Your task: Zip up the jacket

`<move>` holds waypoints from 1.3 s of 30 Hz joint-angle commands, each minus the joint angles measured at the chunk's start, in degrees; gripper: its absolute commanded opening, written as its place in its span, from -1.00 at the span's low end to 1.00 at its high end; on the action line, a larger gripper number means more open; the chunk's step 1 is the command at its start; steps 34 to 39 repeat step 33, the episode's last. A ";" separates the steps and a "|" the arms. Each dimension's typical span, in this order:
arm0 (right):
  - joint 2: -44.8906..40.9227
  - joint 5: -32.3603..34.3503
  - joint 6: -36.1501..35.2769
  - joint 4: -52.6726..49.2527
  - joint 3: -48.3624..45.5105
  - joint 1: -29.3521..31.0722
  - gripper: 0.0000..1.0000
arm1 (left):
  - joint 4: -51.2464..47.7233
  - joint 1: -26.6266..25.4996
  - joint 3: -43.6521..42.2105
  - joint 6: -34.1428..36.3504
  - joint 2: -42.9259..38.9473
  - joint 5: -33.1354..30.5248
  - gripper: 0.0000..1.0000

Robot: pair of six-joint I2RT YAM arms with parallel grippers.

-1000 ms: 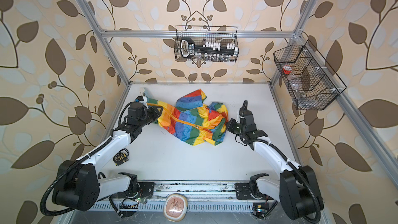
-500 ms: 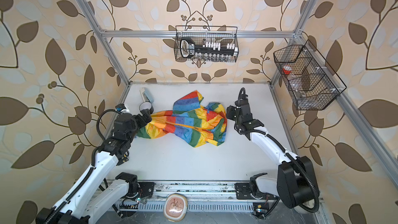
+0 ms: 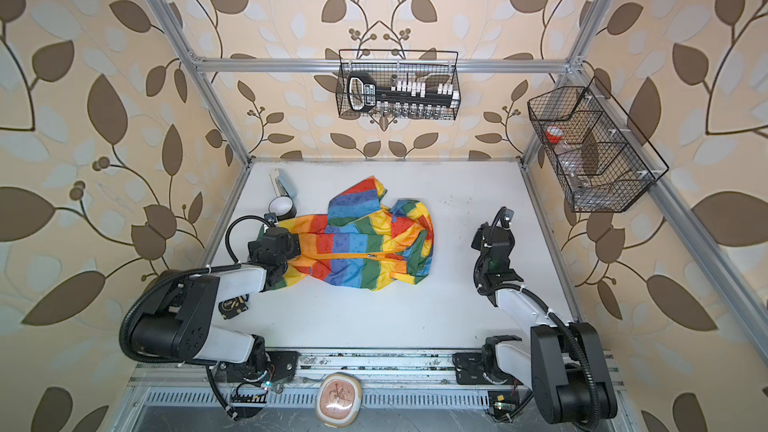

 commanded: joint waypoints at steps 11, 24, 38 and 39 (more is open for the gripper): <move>12.20 -11.38 -9.28 39.28 -14.09 -0.78 0.99 | 13.88 6.00 -2.49 0.39 0.98 12.50 0.98; 10.82 -10.46 -11.04 33.52 -12.43 1.45 1.00 | 14.15 6.00 -2.29 0.53 1.48 12.19 0.98; 10.21 -16.53 -11.00 32.00 -12.21 -0.68 1.00 | 13.88 5.91 -2.05 0.42 1.67 12.10 0.98; 10.21 -16.53 -11.00 32.00 -12.21 -0.68 1.00 | 13.88 5.91 -2.05 0.42 1.67 12.10 0.98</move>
